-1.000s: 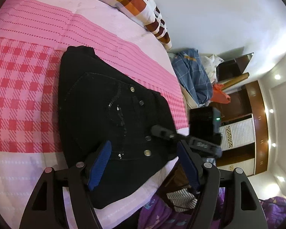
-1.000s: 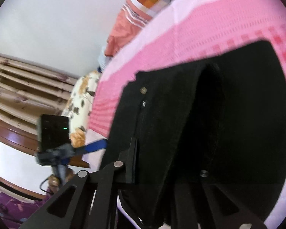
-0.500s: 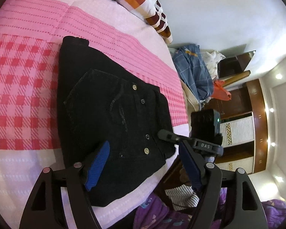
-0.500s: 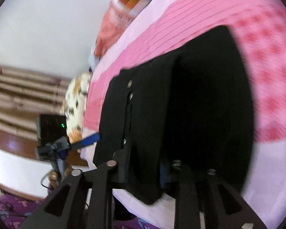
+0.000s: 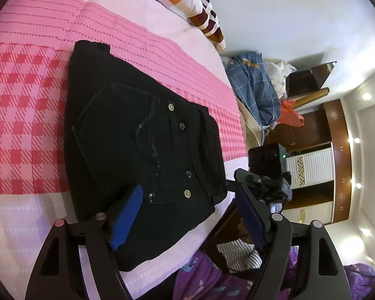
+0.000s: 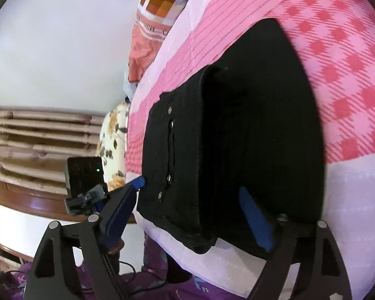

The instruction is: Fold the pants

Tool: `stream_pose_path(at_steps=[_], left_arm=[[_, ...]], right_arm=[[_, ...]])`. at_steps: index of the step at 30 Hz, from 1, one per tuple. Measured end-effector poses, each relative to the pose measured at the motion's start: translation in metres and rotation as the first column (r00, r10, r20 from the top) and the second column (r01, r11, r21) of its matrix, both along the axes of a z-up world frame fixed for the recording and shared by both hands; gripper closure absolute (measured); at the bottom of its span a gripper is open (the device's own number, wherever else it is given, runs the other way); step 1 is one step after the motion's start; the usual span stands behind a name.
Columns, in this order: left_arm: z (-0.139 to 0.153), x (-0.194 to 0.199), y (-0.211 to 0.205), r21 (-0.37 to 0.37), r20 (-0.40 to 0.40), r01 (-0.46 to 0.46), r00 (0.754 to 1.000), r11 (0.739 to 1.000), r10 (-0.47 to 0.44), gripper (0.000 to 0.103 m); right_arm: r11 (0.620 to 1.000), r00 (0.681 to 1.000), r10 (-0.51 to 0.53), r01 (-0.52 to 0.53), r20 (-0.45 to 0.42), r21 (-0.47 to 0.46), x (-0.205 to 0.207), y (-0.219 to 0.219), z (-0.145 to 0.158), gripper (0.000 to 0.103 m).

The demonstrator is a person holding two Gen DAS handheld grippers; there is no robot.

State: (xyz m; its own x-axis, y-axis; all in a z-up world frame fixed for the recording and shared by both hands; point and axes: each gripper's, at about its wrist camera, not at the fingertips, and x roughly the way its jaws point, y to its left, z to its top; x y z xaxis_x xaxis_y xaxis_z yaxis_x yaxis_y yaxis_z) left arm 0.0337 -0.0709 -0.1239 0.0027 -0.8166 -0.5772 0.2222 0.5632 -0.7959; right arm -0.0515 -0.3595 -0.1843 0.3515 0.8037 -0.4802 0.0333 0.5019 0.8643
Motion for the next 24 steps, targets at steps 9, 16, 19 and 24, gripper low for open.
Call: stream_pose_path(at_steps=[9, 16, 19, 24], left_arm=[[-0.001, 0.001, 0.002, -0.008, -0.033, -0.011, 0.999, 1.0, 0.01, 0.025], [-0.002, 0.003, -0.002, -0.003, -0.041, -0.008, 0.999, 1.0, 0.008, 0.022], [-0.003, 0.002, -0.002, -0.003, -0.046, -0.014, 0.999, 1.0, 0.014, 0.021], [-0.005, 0.003, 0.001, -0.011, -0.065, -0.017, 0.998, 1.0, 0.016, 0.021]], right_arm=[[0.986, 0.985, 0.109, -0.124, -0.136, -0.11, 0.01, 0.013, -0.001, 0.016], [0.978, 0.968, 0.178, -0.194, -0.178, -0.074, 0.017, 0.029, 0.003, 0.008], [0.983, 0.975, 0.179, -0.171, -0.131, 0.066, 0.018, 0.03, 0.014, 0.008], [0.993, 0.979, 0.115, -0.119, -0.17, -0.014, 0.018, 0.022, 0.0, 0.015]])
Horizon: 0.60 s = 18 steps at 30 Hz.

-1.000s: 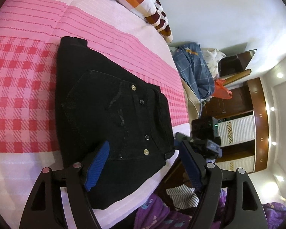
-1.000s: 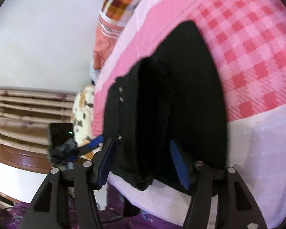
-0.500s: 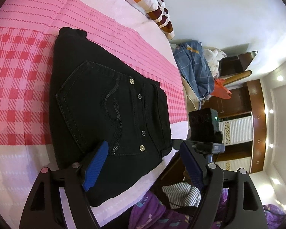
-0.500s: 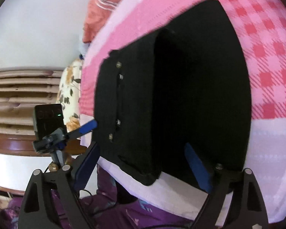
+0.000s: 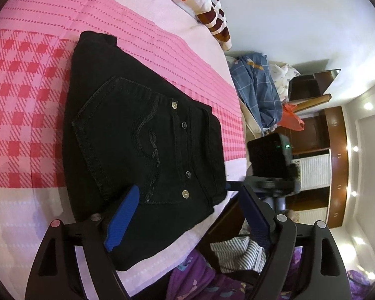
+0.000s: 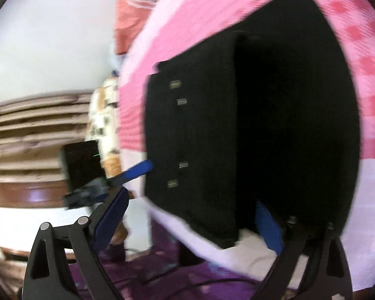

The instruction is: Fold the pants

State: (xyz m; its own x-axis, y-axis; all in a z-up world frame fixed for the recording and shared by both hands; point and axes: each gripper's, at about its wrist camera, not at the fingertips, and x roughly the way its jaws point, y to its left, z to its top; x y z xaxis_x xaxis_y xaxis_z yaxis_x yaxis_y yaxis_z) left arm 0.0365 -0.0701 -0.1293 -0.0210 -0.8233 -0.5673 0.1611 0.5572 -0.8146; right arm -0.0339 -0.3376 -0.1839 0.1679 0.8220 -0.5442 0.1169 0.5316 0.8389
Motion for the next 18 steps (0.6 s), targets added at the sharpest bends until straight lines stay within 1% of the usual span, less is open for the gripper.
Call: stream_pose_path(at_steps=[3, 7, 9, 11, 12, 13, 14, 15, 16, 18], left_arm=[[0.0, -0.001, 0.001, -0.003, 0.001, -0.001, 1.0, 1.0, 0.001, 0.021], [-0.001, -0.001, 0.002, -0.001, -0.002, 0.0, 1.0, 1.0, 0.0, 0.02], [0.0, -0.001, 0.002, -0.003, -0.004, -0.005, 1.0, 1.0, 0.005, 0.02], [0.001, -0.001, 0.002, -0.002, -0.004, -0.009, 1.0, 1.0, 0.009, 0.02], [0.002, -0.002, 0.003, -0.003, -0.002, -0.012, 1.0, 1.0, 0.012, 0.02], [0.002, -0.002, 0.004, -0.002, 0.001, -0.015, 1.0, 1.0, 0.015, 0.02], [0.002, -0.003, 0.005, 0.0, 0.005, -0.016, 1.0, 1.0, 0.016, 0.02], [0.001, -0.003, 0.006, 0.005, 0.008, -0.015, 1.0, 1.0, 0.015, 0.02], [0.0, -0.003, 0.007, 0.004, 0.009, -0.015, 1.0, 1.0, 0.015, 0.02], [-0.002, -0.004, 0.007, -0.006, 0.003, -0.021, 1.0, 1.0, 0.021, 0.02]], right_arm=[[1.0, 1.0, -0.005, 0.005, 0.007, 0.012, -0.002, -0.003, -0.002, 0.015], [0.999, 0.999, 0.038, -0.038, -0.007, -0.011, 0.006, 0.014, -0.006, 0.014], [0.998, 0.998, 0.057, -0.057, 0.003, -0.012, 0.011, 0.026, -0.005, 0.012], [0.998, 0.998, 0.059, -0.058, 0.037, -0.013, 0.013, 0.036, -0.001, 0.015], [0.998, 0.996, 0.062, -0.061, 0.06, -0.019, 0.014, 0.035, 0.001, 0.03], [0.997, 0.995, 0.063, -0.059, 0.08, -0.05, 0.014, 0.034, 0.003, 0.056], [0.997, 0.996, 0.054, -0.05, 0.074, -0.065, 0.014, 0.03, 0.001, 0.068], [0.998, 0.998, 0.03, -0.027, 0.056, -0.052, 0.015, 0.023, -0.006, 0.08], [0.999, 0.999, 0.012, -0.01, 0.049, -0.03, 0.015, 0.018, -0.011, 0.082], [0.999, 0.999, -0.012, 0.014, 0.046, -0.032, 0.012, 0.015, -0.02, 0.083]])
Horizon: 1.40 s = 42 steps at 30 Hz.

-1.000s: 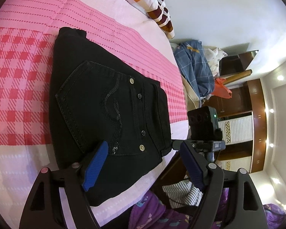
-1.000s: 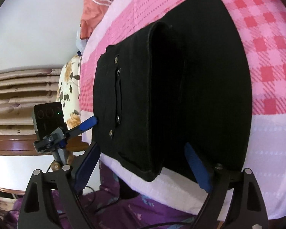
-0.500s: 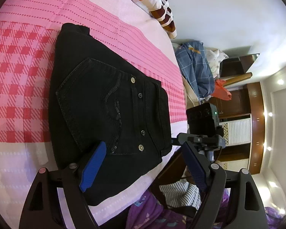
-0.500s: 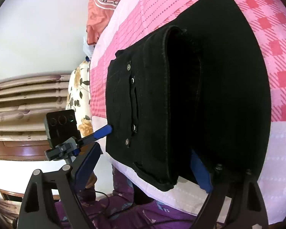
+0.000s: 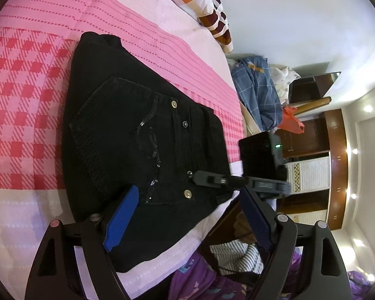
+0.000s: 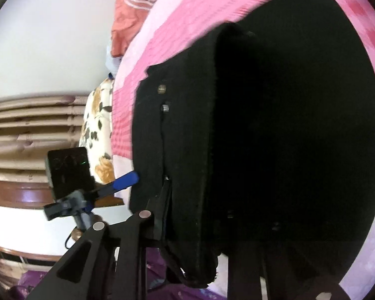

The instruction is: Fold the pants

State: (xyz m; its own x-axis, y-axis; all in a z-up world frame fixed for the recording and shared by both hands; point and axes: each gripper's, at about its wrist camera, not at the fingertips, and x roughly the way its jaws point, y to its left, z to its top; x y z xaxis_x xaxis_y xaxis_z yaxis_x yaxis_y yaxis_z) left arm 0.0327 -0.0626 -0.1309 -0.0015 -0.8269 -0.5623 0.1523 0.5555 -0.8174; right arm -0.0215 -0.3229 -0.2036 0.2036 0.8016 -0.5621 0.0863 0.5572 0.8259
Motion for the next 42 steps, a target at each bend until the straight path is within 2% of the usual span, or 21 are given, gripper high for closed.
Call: stream_pose_path(at_steps=[2, 5, 8, 11, 13, 17, 23, 26, 31, 34, 36, 39, 40, 42], left_arm=[[0.002, -0.002, -0.001, 0.013, 0.011, -0.007, 1.0, 1.0, 0.007, 0.02], [0.015, -0.007, -0.004, 0.055, 0.093, -0.006, 0.996, 0.998, 0.001, 0.02], [0.03, -0.011, -0.009, 0.097, 0.182, -0.008, 0.983, 0.995, -0.01, 0.02], [0.035, -0.011, -0.014, 0.122, 0.215, -0.004, 0.976, 0.993, -0.023, 0.02], [0.03, -0.011, -0.02, 0.131, 0.206, 0.011, 0.978, 0.991, -0.038, 0.02], [0.009, -0.012, -0.034, 0.159, 0.163, 0.044, 0.984, 0.986, -0.07, 0.02], [0.008, -0.016, -0.045, 0.216, 0.196, 0.072, 0.974, 0.974, -0.116, 0.02], [0.016, -0.014, -0.045, 0.241, 0.243, 0.05, 0.964, 0.969, -0.11, 0.02], [0.017, -0.008, -0.04, 0.254, 0.272, 0.015, 0.958, 0.967, -0.087, 0.02], [0.015, -0.006, -0.04, 0.275, 0.279, 0.011, 0.956, 0.961, -0.09, 0.02], [0.015, -0.007, -0.042, 0.284, 0.288, 0.012, 0.953, 0.959, -0.098, 0.02], [0.014, -0.006, -0.044, 0.292, 0.285, 0.02, 0.953, 0.956, -0.107, 0.02], [0.015, -0.007, -0.045, 0.291, 0.29, 0.021, 0.951, 0.956, -0.109, 0.02], [0.015, -0.007, -0.048, 0.298, 0.297, 0.025, 0.948, 0.954, -0.117, 0.02]], right_arm=[[1.0, 0.998, -0.011, 0.012, 0.057, -0.016, -0.004, 0.002, 0.01, 0.084], [0.999, 0.987, -0.032, 0.035, 0.155, -0.014, -0.01, -0.001, 0.036, 0.085], [0.998, 0.976, -0.065, 0.067, 0.208, -0.006, -0.01, -0.016, 0.056, 0.085], [0.993, 0.966, -0.107, 0.114, 0.235, -0.013, -0.018, -0.04, 0.064, 0.085], [0.989, 0.966, -0.14, 0.147, 0.218, -0.012, -0.022, -0.055, 0.057, 0.085], [0.979, 0.972, -0.205, 0.206, 0.114, 0.006, -0.032, -0.075, 0.013, 0.085], [0.972, 0.962, -0.234, 0.23, 0.137, 0.049, -0.036, -0.072, 0.018, 0.086], [0.97, 0.96, -0.238, 0.229, 0.145, 0.078, -0.039, -0.072, 0.02, 0.086], [0.96, 0.964, -0.26, 0.251, 0.054, 0.127, -0.04, -0.081, -0.012, 0.085], [0.96, 0.962, -0.26, 0.248, 0.081, 0.132, -0.039, -0.079, -0.002, 0.085], [0.957, 0.963, -0.26, 0.246, 0.076, 0.154, -0.037, -0.08, -0.001, 0.08], [0.945, 0.964, -0.267, 0.259, 0.012, 0.201, -0.037, -0.088, -0.016, 0.075], [0.929, 0.962, -0.273, 0.267, -0.011, 0.258, -0.04, -0.092, -0.022, 0.071], [0.909, 0.954, -0.298, 0.292, -0.028, 0.298, -0.048, -0.1, -0.026, 0.064]])
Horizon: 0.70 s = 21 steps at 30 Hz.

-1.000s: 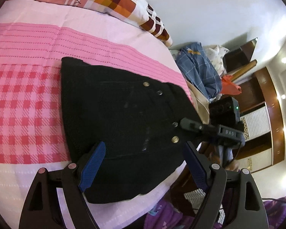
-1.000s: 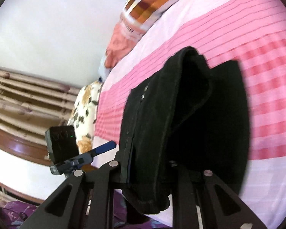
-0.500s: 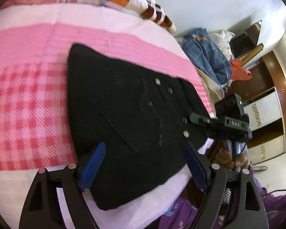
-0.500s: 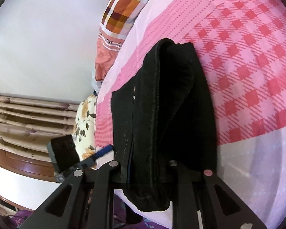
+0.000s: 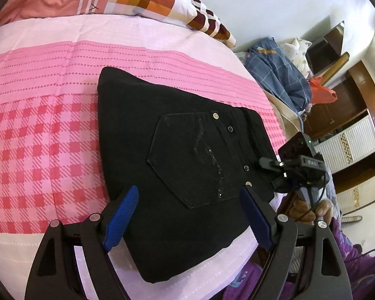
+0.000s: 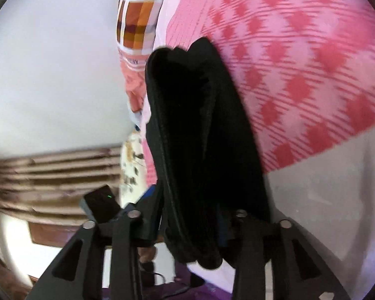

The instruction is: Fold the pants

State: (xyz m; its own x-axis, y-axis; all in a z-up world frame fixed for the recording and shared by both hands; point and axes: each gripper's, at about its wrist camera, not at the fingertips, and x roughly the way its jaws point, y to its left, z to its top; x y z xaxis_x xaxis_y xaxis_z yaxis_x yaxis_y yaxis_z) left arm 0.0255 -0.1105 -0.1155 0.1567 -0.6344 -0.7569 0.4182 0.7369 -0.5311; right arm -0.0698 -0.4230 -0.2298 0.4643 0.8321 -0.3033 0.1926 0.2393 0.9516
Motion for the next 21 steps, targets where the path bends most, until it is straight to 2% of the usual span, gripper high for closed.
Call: stream_pose_path(at_steps=[1, 3, 5, 8, 13, 14, 16, 21], left_arm=[[-0.001, -0.001, 0.0, 0.005, -0.001, 0.002, 1.0, 1.0, -0.002, 0.02], [-0.004, -0.002, 0.0, 0.009, -0.007, 0.006, 1.0, 1.0, -0.006, 0.02], [-0.007, -0.002, 0.0, 0.012, -0.009, 0.008, 1.0, 1.0, -0.008, 0.02], [-0.009, -0.002, 0.003, 0.004, -0.015, 0.003, 1.0, 1.0, -0.003, 0.02], [-0.014, -0.001, 0.012, -0.007, -0.032, -0.004, 0.999, 1.0, 0.004, 0.02], [-0.014, 0.0, 0.013, -0.007, -0.034, -0.005, 0.999, 1.0, 0.005, 0.02], [-0.013, 0.0, 0.014, -0.002, -0.033, -0.001, 0.999, 1.0, 0.001, 0.02], [-0.013, 0.0, 0.017, -0.005, -0.038, -0.002, 0.999, 1.0, 0.002, 0.02]], right_arm=[[1.0, 1.0, -0.005, 0.005, 0.004, 0.013, -0.002, -0.002, 0.0, 0.059], [0.999, 1.0, -0.014, 0.014, 0.015, 0.033, -0.008, -0.005, 0.003, 0.056], [1.0, 1.0, -0.015, 0.014, 0.027, 0.013, -0.015, -0.005, 0.007, 0.056], [0.999, 0.999, 0.017, -0.016, 0.027, -0.047, -0.019, 0.005, 0.011, 0.063], [0.998, 1.0, 0.021, -0.019, 0.02, -0.062, -0.018, 0.004, 0.014, 0.063], [0.997, 0.999, 0.027, -0.026, 0.021, -0.068, -0.019, 0.005, 0.015, 0.059], [0.997, 0.998, 0.037, -0.033, 0.043, -0.075, -0.021, 0.006, 0.022, 0.043], [0.967, 0.988, 0.125, -0.102, 0.088, -0.233, -0.034, 0.016, 0.046, 0.031]])
